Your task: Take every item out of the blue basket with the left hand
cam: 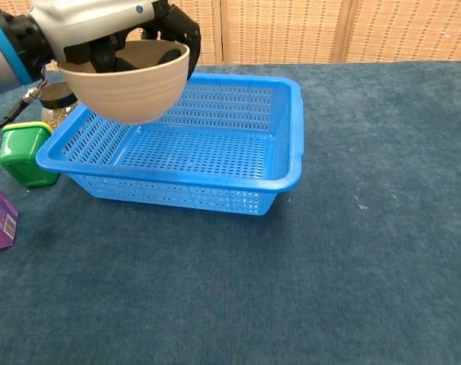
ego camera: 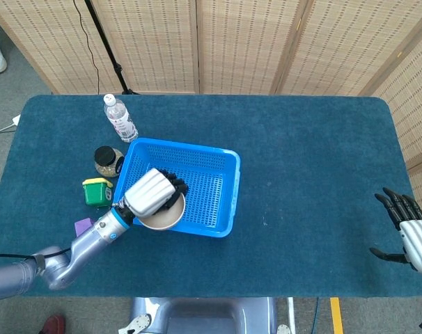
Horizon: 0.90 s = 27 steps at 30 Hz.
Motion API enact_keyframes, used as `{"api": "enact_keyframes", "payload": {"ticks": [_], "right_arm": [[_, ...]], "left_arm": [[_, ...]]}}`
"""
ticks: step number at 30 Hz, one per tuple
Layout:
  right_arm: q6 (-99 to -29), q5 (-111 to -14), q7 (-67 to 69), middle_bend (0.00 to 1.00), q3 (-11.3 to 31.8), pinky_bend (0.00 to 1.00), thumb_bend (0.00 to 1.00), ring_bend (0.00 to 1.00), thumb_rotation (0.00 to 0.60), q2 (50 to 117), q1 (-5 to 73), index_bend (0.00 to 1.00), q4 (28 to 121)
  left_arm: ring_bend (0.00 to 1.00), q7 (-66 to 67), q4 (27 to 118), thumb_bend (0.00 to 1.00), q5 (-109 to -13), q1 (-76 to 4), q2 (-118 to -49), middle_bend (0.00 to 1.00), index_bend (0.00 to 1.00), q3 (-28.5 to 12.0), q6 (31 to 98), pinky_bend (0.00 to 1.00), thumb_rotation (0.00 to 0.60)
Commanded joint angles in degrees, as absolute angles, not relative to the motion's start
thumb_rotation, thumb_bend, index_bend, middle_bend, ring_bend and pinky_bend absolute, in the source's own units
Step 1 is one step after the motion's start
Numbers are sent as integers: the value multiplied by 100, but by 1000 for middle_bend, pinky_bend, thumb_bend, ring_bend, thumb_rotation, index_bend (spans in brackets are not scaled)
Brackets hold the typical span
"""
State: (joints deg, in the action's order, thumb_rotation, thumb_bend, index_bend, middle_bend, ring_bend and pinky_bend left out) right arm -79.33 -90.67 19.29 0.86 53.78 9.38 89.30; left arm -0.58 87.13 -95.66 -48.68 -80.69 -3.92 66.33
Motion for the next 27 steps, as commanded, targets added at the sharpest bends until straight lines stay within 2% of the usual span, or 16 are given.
{"api": "enact_keyframes", "payload": {"ticks": [1,5,15,19,27], "right_arm": [[-7927,-9063,1908,0,83,0,0,0,600,5382,938,0,8940],[-7920,-9055,1885,0,82,0,0,0,600,5382,938,0,8953],[-7858,-8999,1828,0,93,0,0,0,600,5396,954,0,8945],[-7844,-8978,1811,0,99,0,0,0,600,5402,958,0,8948],[-7816,-8965,1813,0,99,0,0,0,600,5403,966,0,8940]], "left_arm": [[588,-699,8449,640,-10573,-4785,-8328,617,796,145,7195,690,600],[583,-1040,7934,641,-11163,-4821,-8684,617,796,465,7452,690,600],[572,-1634,6085,628,-12418,-4713,-9751,614,782,1025,8810,690,600],[569,-1491,5501,626,-12687,-4731,-10008,612,782,1180,8950,690,600],[530,-1522,4565,595,-12568,-4690,-10447,576,757,1373,8631,690,600]]}}
